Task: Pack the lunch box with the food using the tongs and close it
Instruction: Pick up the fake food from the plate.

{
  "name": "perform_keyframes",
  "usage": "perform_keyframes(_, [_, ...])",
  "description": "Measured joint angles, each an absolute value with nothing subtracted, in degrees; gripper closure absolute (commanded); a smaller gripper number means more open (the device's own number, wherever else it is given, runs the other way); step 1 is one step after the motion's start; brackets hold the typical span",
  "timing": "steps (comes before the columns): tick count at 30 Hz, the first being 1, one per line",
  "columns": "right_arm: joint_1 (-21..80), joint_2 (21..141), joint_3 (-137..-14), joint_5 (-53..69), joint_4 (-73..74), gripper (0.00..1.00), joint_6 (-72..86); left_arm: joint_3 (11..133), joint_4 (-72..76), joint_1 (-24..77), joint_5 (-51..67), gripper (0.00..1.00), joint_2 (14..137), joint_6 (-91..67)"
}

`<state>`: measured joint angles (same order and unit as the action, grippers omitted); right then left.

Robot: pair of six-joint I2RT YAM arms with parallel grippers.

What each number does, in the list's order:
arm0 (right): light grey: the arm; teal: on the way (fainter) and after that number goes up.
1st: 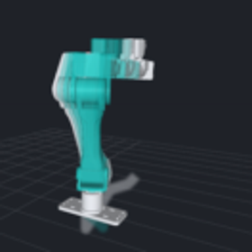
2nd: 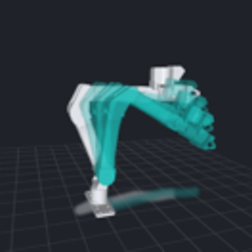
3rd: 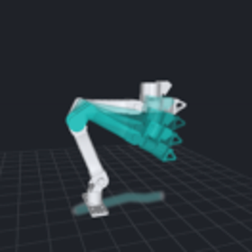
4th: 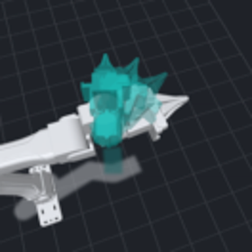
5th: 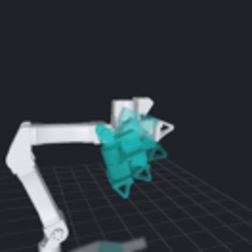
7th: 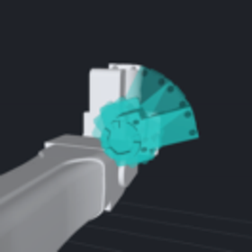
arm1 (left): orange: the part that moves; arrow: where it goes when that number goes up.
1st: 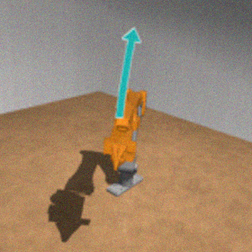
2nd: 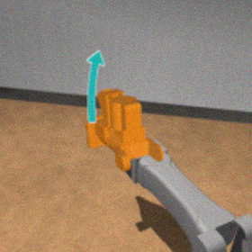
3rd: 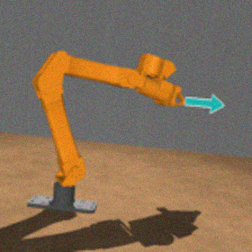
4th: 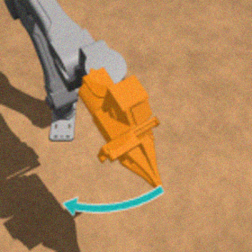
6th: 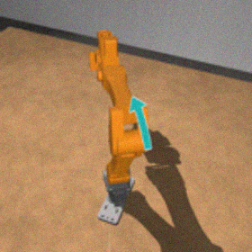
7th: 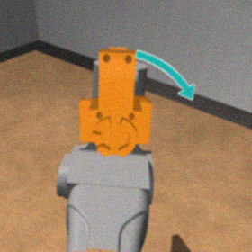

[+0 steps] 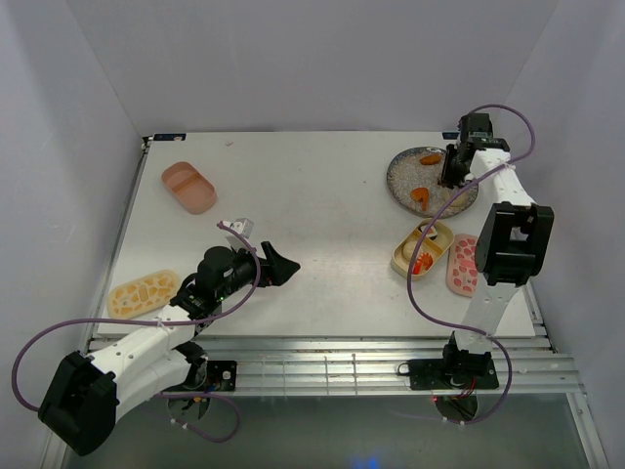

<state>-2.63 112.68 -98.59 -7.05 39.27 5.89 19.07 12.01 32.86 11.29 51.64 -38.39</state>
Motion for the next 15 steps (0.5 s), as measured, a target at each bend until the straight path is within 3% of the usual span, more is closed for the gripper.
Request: perform_keyframes(15, [0.58,111.9,-98.0,-6.31,38.04,0.67,5.3,19.07,12.01,32.86,11.29,0.02,51.64,-38.39])
